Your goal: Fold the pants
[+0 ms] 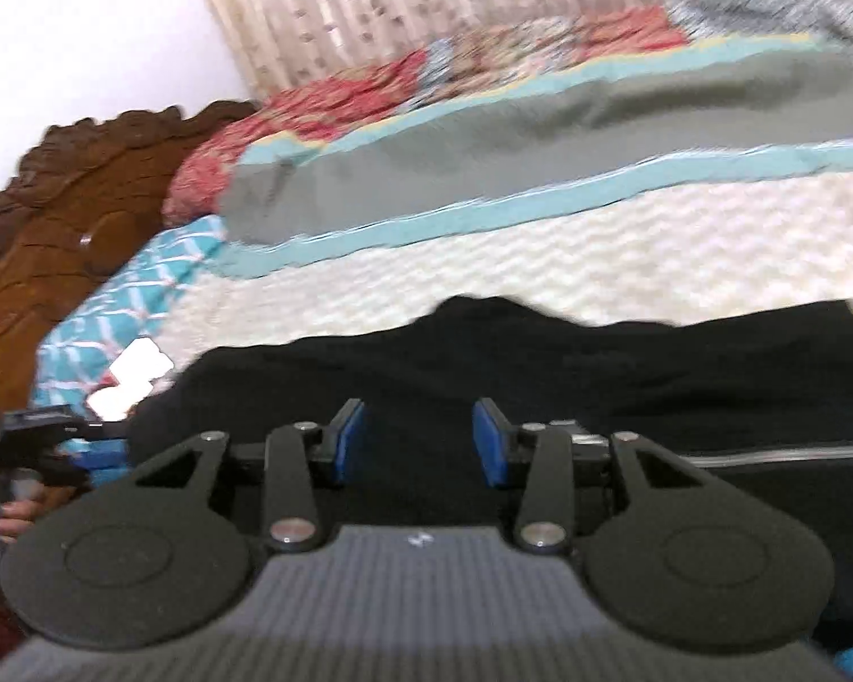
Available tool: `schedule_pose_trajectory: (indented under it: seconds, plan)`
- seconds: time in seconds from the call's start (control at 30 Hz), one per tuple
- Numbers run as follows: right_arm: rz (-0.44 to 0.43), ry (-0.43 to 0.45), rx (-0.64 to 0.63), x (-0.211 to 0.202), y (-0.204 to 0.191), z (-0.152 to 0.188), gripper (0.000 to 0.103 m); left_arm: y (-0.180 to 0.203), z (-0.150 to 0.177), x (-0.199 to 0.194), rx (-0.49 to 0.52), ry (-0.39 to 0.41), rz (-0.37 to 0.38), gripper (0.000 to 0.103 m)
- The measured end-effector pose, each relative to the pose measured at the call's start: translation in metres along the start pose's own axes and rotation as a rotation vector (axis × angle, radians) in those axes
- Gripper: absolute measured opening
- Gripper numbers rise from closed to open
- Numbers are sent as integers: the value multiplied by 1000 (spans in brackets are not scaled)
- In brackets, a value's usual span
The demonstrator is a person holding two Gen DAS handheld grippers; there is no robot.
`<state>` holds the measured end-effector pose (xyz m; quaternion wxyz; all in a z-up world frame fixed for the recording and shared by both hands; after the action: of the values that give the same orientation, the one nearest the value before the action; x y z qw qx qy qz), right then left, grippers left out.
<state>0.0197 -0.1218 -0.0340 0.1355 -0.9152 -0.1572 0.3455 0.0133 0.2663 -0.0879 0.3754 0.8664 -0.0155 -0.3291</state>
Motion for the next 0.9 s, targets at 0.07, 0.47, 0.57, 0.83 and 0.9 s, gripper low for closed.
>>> schedule_pose_trajectory:
  seconds: [0.07, 0.47, 0.57, 0.83, 0.9]
  plan:
    - [-31, -53, 25, 13, -10, -1, 45, -6, -4, 7, -19, 5, 15, 61]
    - [-146, -252, 42, 75, -74, -4, 41, -25, -17, 49, -74, -17, 69, 64]
    - [-152, -354, 92, 116, -86, 3, 41, -20, -15, 46, -25, 18, 40, 22]
    - [-87, -471, 228, 135, -67, 17, 36, 114, 24, 37, 551, 111, 116, 19]
    - [-99, -416, 332, 120, -46, 9, 36, 141, 50, 51, 692, 66, 136, 19]
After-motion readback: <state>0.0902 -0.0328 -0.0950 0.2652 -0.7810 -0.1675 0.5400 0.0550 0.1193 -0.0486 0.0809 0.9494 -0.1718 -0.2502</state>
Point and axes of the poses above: each gripper's, at about its wrist camera, not at the fingertips, and x roughly the way its jaws point, y to its right, z to its underside, the point moved 6 cm from there along x, roughly the way its jaws point, and after that the axes turned 11 degrees about z, right-handed, at the moved point
